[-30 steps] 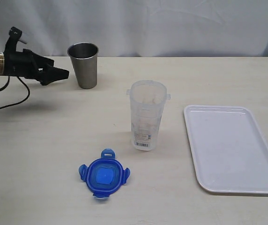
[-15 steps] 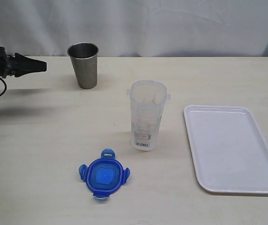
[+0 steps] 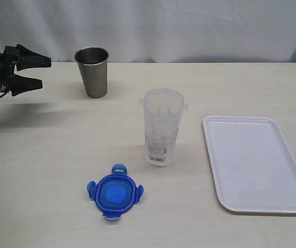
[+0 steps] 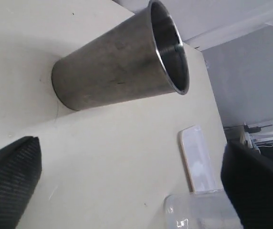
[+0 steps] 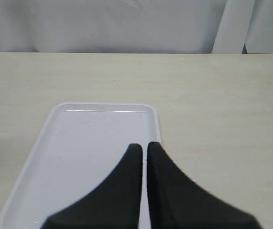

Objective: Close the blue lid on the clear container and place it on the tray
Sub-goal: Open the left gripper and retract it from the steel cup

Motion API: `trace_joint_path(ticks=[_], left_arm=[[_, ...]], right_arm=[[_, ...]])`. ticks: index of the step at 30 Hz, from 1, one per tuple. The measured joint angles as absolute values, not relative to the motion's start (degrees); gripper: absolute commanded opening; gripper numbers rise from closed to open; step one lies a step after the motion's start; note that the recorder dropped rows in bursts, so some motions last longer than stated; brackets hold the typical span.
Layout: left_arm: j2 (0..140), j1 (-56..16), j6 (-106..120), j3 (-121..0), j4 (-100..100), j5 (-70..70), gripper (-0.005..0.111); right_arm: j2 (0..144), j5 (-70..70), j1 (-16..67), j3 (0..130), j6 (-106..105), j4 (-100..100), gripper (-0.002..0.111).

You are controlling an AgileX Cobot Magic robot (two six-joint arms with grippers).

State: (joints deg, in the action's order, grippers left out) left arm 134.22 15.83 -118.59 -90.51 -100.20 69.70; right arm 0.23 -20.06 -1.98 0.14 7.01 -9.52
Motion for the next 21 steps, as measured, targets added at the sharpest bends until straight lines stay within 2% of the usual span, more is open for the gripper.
trace_joint_path(ticks=[3, 7, 15, 21], left_arm=[[133.5, 15.7, -118.6, -90.8, -100.3, 66.7, 0.104], [130.2, 14.7, -118.6, -88.3, -100.4, 54.5, 0.104], [115.7, 10.5, -114.7, -76.3, -100.4, 11.7, 0.104], [108.7, 3.6, -90.1, -71.7, -95.1, -25.3, 0.104]], right_arm=[[0.2, -20.1, -2.0, 0.1, 7.0, -9.5, 0.005], [0.2, -20.1, -2.0, 0.1, 7.0, -9.5, 0.005], [0.2, -20.1, -2.0, 0.1, 7.0, -9.5, 0.005], [0.2, -20.1, -2.0, 0.1, 7.0, -9.5, 0.005]])
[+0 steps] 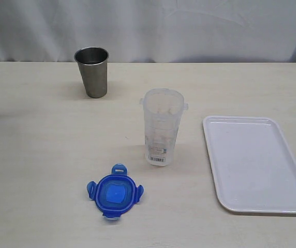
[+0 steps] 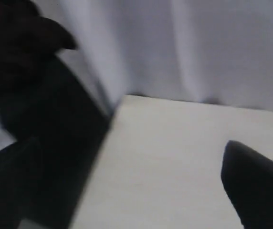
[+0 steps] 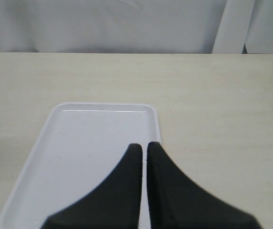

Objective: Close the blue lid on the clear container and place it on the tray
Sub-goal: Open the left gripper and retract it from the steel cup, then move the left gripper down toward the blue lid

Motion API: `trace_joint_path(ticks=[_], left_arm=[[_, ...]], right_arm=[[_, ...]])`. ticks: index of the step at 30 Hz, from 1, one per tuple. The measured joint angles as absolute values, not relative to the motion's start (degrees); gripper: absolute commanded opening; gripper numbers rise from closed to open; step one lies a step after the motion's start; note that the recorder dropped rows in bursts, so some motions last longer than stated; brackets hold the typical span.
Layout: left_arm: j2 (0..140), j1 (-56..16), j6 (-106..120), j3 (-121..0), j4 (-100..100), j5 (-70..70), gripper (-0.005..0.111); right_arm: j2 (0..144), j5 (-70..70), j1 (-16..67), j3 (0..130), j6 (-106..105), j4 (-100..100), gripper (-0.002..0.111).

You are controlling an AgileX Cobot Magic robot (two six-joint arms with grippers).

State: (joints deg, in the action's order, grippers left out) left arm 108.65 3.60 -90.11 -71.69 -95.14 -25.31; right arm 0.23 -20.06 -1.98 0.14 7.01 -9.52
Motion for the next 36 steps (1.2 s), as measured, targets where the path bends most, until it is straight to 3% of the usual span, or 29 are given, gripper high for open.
trace_joint_path(ticks=[8, 15, 23, 31, 36], left_arm=[[108.5, 2.1, -55.3, -73.7, -71.8, -48.6, 0.104], [108.7, 2.1, -22.6, -73.7, -35.0, -49.0, 0.104], [107.7, 2.0, -2.6, -68.4, -1.6, -41.4, 0.104], [107.5, 1.1, 1.4, -65.5, 5.1, -40.1, 0.104], [107.5, -4.0, 1.8, -65.5, 5.3, -39.5, 0.104]], right_arm=[[0.2, -20.1, -2.0, 0.1, 7.0, -9.5, 0.005], [0.2, -20.1, -2.0, 0.1, 7.0, -9.5, 0.005], [0.2, -20.1, -2.0, 0.1, 7.0, -9.5, 0.005], [0.2, -20.1, -2.0, 0.1, 7.0, -9.5, 0.005], [0.2, -20.1, -2.0, 0.1, 7.0, -9.5, 0.005]])
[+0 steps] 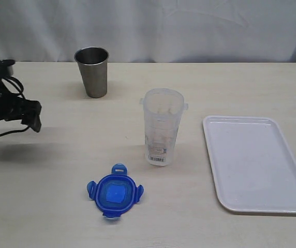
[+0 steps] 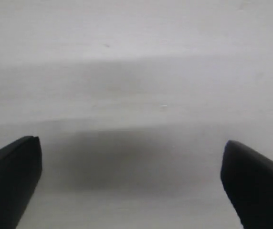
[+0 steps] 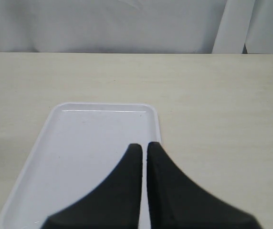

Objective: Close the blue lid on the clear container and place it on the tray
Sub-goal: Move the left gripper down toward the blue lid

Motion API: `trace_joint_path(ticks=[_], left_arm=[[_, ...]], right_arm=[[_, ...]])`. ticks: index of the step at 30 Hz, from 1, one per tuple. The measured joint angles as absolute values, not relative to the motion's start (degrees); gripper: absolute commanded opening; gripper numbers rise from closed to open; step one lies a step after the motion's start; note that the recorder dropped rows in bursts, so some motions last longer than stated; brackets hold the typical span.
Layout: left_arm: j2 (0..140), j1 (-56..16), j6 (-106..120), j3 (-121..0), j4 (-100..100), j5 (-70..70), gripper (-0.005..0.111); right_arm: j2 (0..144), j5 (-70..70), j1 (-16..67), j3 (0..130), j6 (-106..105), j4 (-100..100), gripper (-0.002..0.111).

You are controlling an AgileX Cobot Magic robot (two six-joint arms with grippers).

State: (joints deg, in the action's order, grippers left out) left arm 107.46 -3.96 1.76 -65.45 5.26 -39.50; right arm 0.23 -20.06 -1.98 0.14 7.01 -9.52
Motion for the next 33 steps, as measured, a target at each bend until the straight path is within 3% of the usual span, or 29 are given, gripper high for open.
trace_joint_path(ticks=[8, 23, 33], left_arm=[[107.5, -10.7, 1.8, -65.5, 6.3, -36.5, 0.104], [107.5, -11.2, 1.8, -65.5, 7.9, -33.4, 0.104], [107.5, -11.2, 5.8, -64.9, 14.8, -41.7, 0.104]], right_arm=[[0.2, -20.1, -2.0, 0.1, 7.0, -9.5, 0.005], [0.2, -20.1, -2.0, 0.1, 7.0, -9.5, 0.005], [0.2, -20.1, -2.0, 0.1, 7.0, -9.5, 0.005]])
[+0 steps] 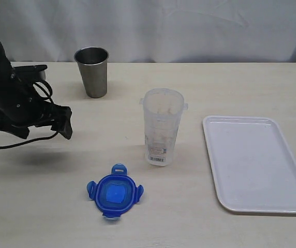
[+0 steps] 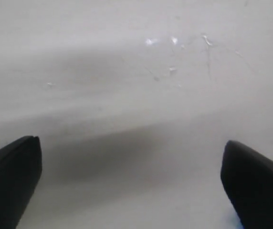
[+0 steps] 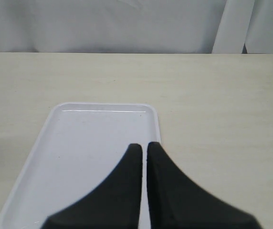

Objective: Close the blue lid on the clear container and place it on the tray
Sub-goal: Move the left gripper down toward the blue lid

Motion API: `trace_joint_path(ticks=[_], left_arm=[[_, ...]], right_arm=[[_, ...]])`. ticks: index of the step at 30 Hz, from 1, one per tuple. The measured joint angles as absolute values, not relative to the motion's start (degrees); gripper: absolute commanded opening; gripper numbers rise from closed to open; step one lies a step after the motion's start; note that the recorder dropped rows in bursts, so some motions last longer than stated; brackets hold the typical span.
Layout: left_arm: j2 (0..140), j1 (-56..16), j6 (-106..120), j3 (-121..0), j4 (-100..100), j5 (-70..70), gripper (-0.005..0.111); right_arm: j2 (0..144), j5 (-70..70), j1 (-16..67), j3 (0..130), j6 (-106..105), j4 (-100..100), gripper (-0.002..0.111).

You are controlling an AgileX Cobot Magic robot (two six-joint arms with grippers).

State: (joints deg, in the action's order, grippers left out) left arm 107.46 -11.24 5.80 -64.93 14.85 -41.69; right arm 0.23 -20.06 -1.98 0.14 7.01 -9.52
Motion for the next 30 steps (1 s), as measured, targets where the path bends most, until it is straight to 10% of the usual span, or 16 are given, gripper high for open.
trace_joint_path(ticks=[9, 20, 30], left_arm=[[107.4, -11.2, 13.7, -61.5, 23.7, -44.1, 0.102], [107.4, -14.0, 16.3, -61.5, 24.0, -44.3, 0.045], [107.4, -14.2, 17.1, -61.5, 26.4, -49.1, 0.044]], right_arm=[[0.2, -20.1, -2.0, 0.1, 7.0, -9.5, 0.005], [0.2, -20.1, -2.0, 0.1, 7.0, -9.4, 0.005], [0.2, -20.1, -2.0, 0.1, 7.0, -9.4, 0.005]])
